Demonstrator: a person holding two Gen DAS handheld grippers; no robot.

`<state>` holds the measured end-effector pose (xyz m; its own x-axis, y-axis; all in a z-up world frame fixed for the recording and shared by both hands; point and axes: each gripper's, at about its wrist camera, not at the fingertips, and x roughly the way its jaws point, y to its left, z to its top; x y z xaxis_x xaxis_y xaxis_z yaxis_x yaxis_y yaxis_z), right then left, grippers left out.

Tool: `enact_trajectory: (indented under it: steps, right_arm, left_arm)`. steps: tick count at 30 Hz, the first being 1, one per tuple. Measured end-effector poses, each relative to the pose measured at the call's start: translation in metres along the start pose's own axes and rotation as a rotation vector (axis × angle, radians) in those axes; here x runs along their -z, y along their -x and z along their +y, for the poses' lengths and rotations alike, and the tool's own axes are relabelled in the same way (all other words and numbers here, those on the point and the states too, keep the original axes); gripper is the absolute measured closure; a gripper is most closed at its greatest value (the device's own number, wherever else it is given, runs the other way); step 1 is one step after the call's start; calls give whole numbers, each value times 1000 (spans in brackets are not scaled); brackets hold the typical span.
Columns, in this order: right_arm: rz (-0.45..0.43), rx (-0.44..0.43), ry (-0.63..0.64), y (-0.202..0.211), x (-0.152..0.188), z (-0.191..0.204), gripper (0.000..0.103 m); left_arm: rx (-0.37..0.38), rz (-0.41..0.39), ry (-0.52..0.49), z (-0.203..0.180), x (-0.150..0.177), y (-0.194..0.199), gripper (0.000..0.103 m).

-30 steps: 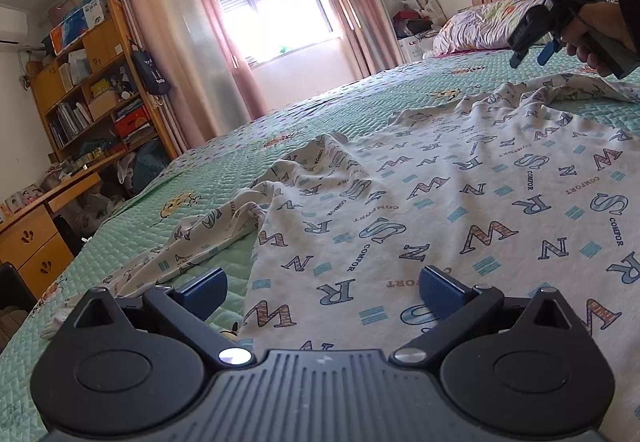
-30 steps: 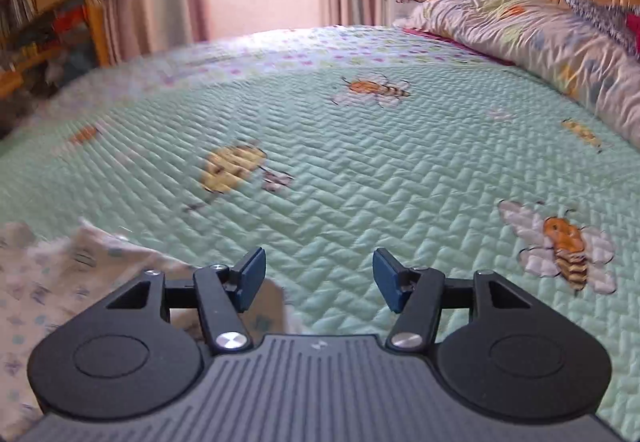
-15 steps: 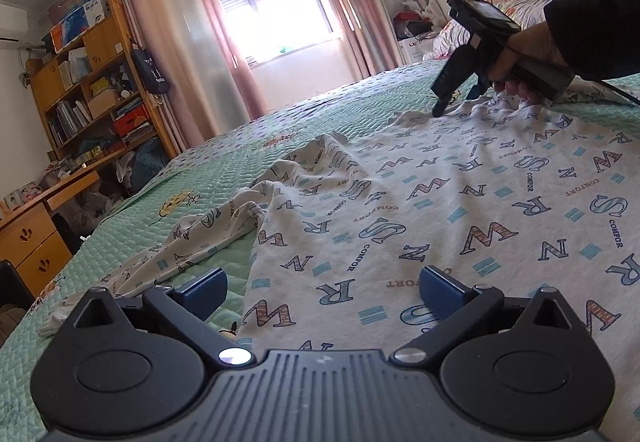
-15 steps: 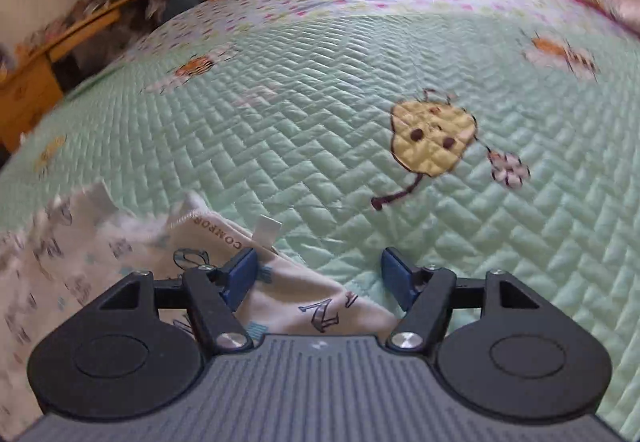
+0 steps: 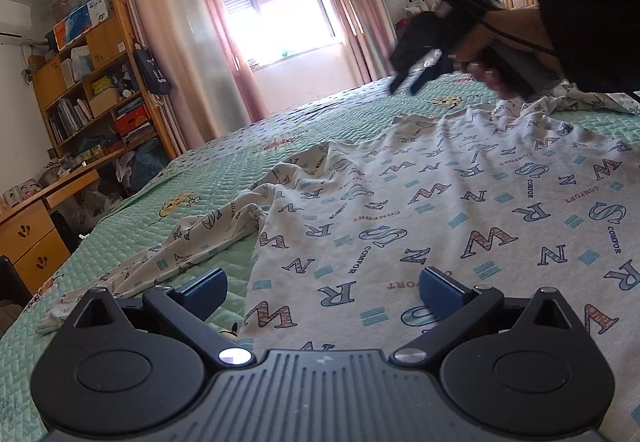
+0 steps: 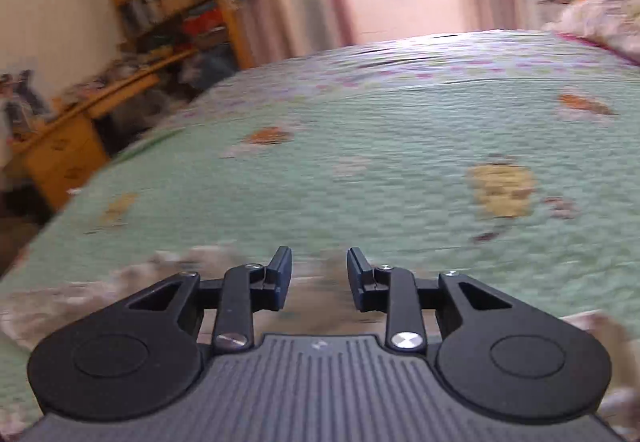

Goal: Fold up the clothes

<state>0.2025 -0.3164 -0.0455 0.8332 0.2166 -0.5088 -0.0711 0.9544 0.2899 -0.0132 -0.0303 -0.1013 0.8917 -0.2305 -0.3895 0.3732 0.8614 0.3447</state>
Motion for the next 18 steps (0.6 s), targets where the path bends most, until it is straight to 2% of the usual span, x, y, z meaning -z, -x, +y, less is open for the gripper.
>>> enact_trajectory:
  steps: [3,6,9,11,13,14,16,18]
  right_arm:
    - [43,-90,57,-19,4,54,57]
    - [75,-135,106,-38,7,96,57]
    - [97,-135,139,-60,8,123,57]
    - [123,-113,121,-85,7,128,52]
    - [212,-99,52,-123,13,126,45]
    - [220,-92,42,-134,17,131,43]
    - [162,-89,91,-136,24,155,29]
    - [138,-119,177,-128,31,181,26]
  left_arm:
    - [-1,-9,3,1,0,1,1]
    - [3,-19,11,2,1,3,1]
    - [15,-21,20,4,1,3,1]
    - [23,-19,25,4,1,3,1]
    - [32,-16,29,5,1,3,1]
    - [37,-14,30,5,0,2,1]
    - [46,-11,34,6,0,1,1]
    - [53,-9,38,6,0,1,1]
